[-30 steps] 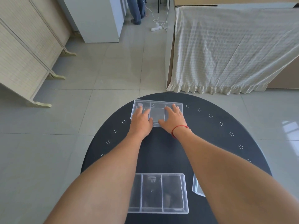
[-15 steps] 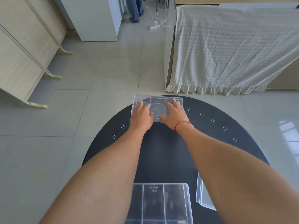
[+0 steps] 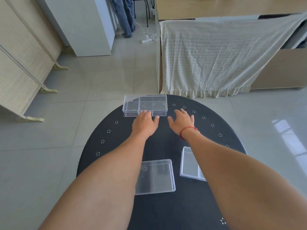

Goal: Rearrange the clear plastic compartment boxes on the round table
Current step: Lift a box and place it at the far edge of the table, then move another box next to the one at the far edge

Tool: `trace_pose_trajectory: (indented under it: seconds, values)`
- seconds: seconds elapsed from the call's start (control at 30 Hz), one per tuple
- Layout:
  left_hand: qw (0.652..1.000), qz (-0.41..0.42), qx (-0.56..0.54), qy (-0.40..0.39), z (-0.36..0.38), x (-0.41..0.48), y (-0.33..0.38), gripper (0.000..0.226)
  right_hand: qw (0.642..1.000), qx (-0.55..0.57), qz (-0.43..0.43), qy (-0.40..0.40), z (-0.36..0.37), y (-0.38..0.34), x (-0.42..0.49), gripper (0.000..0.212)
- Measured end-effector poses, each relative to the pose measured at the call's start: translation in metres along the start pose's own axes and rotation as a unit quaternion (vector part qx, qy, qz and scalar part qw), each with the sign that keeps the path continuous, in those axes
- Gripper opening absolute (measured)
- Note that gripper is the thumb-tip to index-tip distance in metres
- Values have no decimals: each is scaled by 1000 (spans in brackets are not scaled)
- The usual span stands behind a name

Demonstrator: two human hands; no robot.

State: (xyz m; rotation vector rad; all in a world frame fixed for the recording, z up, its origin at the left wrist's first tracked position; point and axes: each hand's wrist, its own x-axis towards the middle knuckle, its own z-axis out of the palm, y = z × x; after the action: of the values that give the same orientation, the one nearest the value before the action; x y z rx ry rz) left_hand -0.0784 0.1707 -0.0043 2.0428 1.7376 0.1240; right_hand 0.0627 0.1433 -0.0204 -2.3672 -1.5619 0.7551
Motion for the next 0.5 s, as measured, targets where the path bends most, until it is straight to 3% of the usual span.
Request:
trace_pose_trajectory:
  seconds: [0.3, 0.4, 0.5]
  values:
    - [992, -4, 1, -128, 63, -105, 81, 54, 987, 49, 150, 11, -28, 129, -106, 58]
    - [989, -8, 44, -143, 89, -122, 93, 66, 978, 62, 200, 16, -18, 165, -130, 63]
    - [988, -12, 51, -143, 107, -133, 96, 75, 976, 90, 196, 42, -6, 179, -146, 73]
